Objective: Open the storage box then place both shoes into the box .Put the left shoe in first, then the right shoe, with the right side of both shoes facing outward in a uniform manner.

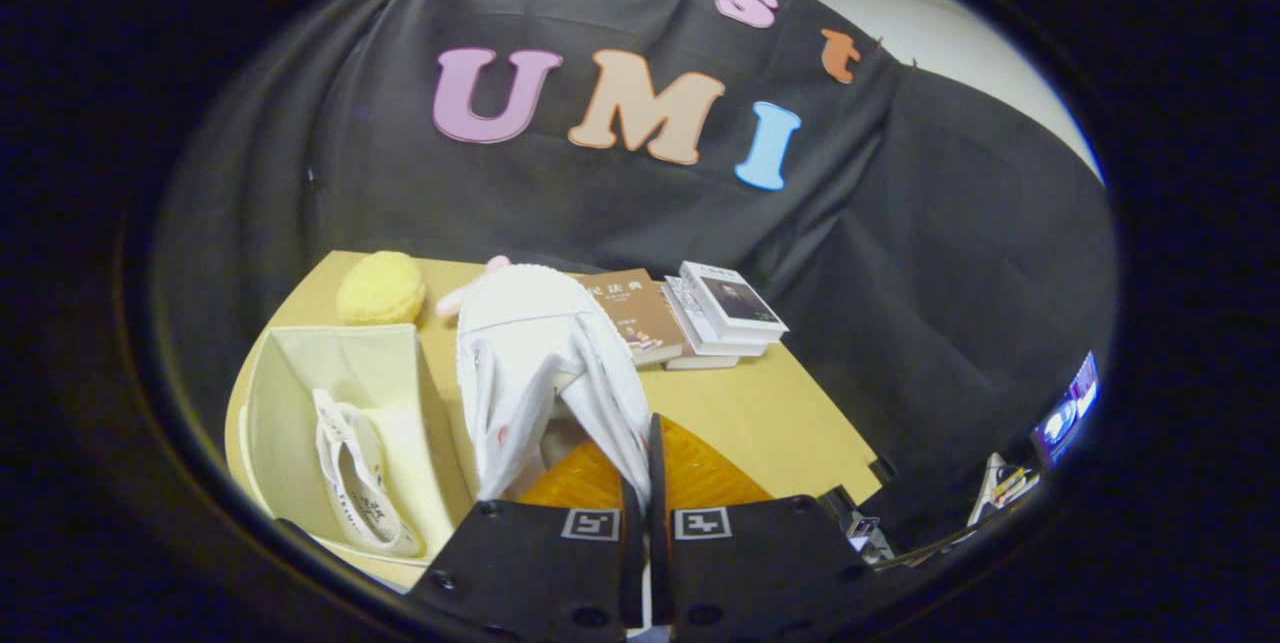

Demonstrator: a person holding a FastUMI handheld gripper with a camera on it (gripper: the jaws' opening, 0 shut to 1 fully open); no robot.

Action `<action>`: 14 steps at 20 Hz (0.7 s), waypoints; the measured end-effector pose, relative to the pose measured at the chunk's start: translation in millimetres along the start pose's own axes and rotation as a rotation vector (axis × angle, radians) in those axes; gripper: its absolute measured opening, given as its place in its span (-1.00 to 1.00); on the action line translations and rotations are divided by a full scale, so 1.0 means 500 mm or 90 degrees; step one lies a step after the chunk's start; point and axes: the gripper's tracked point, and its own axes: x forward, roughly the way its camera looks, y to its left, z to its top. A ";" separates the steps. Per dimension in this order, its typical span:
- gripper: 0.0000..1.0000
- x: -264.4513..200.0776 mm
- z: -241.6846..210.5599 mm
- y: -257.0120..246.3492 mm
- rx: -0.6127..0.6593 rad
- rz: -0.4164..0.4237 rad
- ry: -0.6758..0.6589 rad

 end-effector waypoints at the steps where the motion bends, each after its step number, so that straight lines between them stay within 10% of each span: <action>1: -0.88 -0.013 0.013 0.037 -0.013 0.015 -0.010; 8: -0.88 -0.046 0.028 0.279 -0.064 0.146 -0.038; 14: -0.87 -0.026 0.002 0.348 -0.103 0.133 -0.012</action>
